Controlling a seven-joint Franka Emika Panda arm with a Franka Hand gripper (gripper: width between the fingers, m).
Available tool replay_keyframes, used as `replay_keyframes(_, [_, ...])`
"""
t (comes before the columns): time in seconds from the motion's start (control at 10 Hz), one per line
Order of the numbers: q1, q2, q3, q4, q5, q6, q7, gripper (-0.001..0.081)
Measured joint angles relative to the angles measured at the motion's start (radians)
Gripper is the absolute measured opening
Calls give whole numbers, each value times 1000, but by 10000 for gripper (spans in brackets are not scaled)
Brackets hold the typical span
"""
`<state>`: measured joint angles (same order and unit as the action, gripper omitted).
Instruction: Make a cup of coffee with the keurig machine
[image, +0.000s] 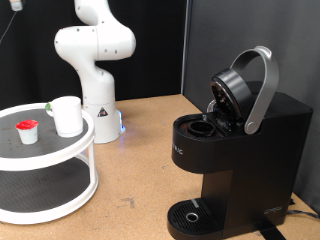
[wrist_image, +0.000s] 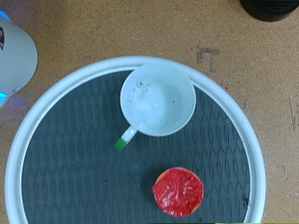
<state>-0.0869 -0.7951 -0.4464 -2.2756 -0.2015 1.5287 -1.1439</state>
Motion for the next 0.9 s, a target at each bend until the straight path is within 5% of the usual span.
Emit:
replay_keyframes(0.4, [4, 20, -11, 0, 1, 0, -9, 800])
replay_keyframes(0.9, [5, 77, -12, -153, -5, 205, 13, 800])
